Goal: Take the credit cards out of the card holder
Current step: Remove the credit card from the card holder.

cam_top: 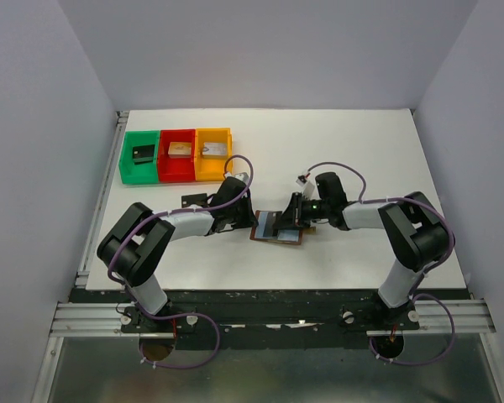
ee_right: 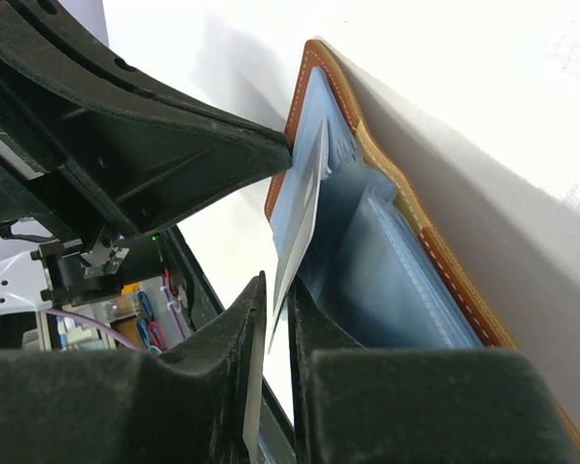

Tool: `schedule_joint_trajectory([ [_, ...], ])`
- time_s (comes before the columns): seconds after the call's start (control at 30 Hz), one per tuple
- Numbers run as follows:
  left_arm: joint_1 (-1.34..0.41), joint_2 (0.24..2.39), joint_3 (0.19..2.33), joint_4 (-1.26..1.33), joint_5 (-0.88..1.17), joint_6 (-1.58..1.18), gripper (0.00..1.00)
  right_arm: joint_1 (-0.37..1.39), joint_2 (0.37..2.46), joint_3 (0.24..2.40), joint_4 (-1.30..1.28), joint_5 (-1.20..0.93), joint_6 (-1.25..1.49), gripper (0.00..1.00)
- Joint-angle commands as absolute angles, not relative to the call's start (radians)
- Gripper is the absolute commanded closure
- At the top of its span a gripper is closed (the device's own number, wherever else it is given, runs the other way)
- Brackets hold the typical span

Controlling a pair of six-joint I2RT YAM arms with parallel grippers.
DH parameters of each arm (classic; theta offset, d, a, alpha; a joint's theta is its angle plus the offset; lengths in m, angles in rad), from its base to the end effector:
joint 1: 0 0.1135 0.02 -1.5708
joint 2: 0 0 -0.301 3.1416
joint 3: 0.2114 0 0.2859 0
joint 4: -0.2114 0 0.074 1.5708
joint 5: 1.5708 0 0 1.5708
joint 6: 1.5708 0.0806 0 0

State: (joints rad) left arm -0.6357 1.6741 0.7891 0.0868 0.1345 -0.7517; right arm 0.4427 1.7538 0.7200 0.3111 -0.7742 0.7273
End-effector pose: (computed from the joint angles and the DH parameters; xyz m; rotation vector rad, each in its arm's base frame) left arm 0.3009 -0.2354 0.1244 -0.0771 2.5171 -0.7850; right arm 0.3084 0.2086 0.1129 -0.0991 2.4948 1.4467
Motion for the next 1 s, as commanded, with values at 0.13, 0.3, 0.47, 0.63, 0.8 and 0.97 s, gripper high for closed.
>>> schedule_joint_trajectory([
  [0.13, -0.634, 1.706, 0.769, 0.011, 0.124, -0.749, 1.00, 0.414, 1.713, 0.687, 0.311, -0.755, 0.709, 0.86],
  [0.3, -0.634, 1.706, 0.765, 0.014, 0.124, -0.752, 1.00, 0.405, 1.703, 0.675, 0.314, -0.755, 0.709, 0.98],
  [0.47, -0.635, 1.698, 0.764, 0.015, 0.126, -0.746, 1.00, 0.382, 1.674, 0.652, 0.298, -0.747, 0.706, 1.00],
  [0.63, -0.650, 1.692, 0.767, 0.028, 0.137, -0.732, 1.00, 0.370, 1.612, 0.621, 0.229, -0.709, 0.680, 1.00],
  [0.8, -0.689, 1.700, 0.796, 0.032, 0.173, -0.692, 1.00, 0.353, 1.496, 0.569, 0.145, -0.612, 0.655, 1.00],
  [0.97, -0.744, 1.683, 0.831, 0.002, 0.149, -0.655, 1.00, 0.354, 1.347, 0.594, 0.002, -0.539, 0.582, 1.00],
])
